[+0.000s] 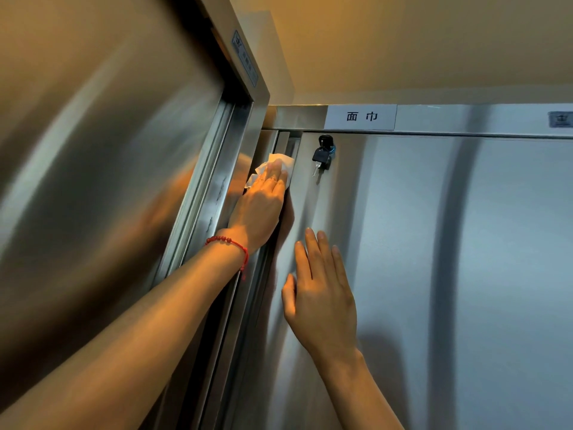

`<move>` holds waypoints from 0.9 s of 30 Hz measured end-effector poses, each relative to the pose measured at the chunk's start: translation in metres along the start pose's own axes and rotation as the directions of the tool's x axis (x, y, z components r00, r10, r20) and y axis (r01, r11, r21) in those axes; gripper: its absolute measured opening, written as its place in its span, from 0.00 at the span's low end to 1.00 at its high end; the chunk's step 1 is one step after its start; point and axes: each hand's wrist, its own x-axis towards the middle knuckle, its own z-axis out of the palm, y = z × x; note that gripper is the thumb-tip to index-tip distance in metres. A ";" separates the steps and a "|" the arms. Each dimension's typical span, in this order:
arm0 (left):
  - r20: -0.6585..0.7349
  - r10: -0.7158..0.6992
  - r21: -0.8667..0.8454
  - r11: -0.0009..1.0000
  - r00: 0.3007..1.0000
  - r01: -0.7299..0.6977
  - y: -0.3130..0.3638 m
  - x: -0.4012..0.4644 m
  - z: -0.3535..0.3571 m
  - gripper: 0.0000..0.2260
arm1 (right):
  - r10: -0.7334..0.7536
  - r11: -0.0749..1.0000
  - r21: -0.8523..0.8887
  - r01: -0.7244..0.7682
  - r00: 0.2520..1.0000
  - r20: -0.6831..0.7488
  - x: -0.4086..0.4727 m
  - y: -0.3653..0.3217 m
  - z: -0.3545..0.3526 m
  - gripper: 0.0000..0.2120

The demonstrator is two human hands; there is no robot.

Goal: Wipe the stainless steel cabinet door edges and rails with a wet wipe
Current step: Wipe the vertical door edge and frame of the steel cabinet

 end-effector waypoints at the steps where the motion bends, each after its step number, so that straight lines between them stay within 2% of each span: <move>1: 0.002 0.003 0.005 1.000 1.000 -0.003 0.000 -0.002 0.000 0.25 | 0.001 1.000 -0.003 -0.001 1.000 -0.002 0.000 0.000 0.000 0.22; 9: 0.032 -0.026 -0.028 0.999 0.999 0.027 -0.001 0.012 -0.004 0.24 | -0.001 1.000 -0.006 0.001 1.000 -0.016 0.001 -0.001 -0.001 0.21; 27: 0.029 0.005 0.052 0.999 1.000 -0.007 -0.003 0.016 -0.003 0.25 | -0.005 1.000 -0.019 0.005 1.000 -0.010 0.001 0.000 -0.001 0.22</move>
